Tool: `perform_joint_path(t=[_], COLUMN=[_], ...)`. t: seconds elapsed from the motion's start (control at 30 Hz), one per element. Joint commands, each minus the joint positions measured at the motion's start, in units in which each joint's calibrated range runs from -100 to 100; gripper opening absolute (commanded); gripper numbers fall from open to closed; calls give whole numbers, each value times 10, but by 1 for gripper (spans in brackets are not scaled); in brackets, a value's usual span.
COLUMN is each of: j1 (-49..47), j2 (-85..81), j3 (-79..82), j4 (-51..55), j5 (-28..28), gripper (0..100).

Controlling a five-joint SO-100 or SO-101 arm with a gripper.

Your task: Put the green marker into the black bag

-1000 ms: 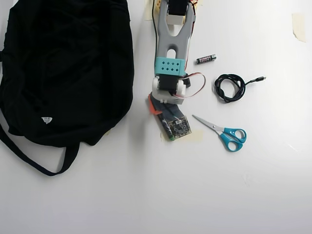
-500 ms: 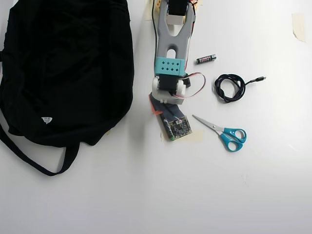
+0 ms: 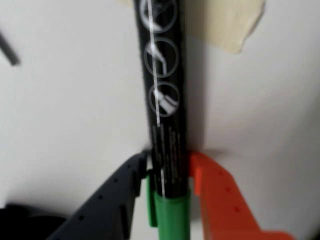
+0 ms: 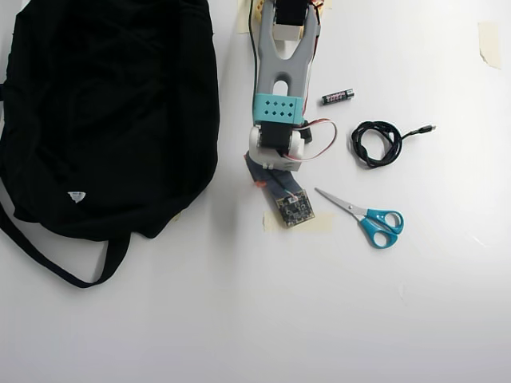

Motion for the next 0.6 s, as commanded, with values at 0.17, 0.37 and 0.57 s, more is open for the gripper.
perform_joint_path(t=[0.17, 0.37, 0.57], j1=[0, 0, 0], j2=[-11, -12, -16], j3=[-20, -20, -20], j4=[-3, -3, -3], j5=[3, 3, 3], gripper=[8, 8, 2])
